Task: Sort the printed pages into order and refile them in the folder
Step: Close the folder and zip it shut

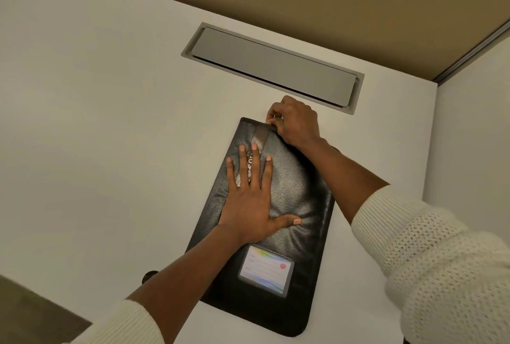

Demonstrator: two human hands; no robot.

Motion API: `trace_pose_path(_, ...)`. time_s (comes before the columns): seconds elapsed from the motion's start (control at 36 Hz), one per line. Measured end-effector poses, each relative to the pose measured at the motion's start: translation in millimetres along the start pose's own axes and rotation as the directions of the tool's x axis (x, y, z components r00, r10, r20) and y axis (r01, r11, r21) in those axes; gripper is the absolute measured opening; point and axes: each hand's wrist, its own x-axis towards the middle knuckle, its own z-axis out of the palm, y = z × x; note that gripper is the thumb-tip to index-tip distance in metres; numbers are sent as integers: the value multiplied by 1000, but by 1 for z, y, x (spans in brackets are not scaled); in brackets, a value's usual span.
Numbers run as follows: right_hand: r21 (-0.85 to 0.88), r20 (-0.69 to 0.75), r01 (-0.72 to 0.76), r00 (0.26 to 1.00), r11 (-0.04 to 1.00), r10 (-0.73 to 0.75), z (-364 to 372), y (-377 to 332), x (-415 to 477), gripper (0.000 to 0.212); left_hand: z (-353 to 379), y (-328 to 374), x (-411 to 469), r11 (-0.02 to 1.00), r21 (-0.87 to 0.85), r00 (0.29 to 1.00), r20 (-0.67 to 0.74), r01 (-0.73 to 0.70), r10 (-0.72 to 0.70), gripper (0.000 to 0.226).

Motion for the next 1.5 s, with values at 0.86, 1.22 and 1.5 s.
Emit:
trace_pose_path(0.86, -36, 31, 75, 997, 997, -74, 19, -30, 29, 2, 0, -2, 1, 1000, 4, 1000, 13, 3, -3, 138)
trace_pose_path(1.22, -37, 131, 28, 991, 999, -23, 10, -37, 33, 4, 1, -2, 1, 1000, -5, 1000, 8, 0, 0, 139)
trace_pose_path(1.5, 69, 43, -127, 991, 990, 124, 2, -28, -6, 18, 5, -4, 1, 1000, -21, 1000, 14, -7, 8, 141)
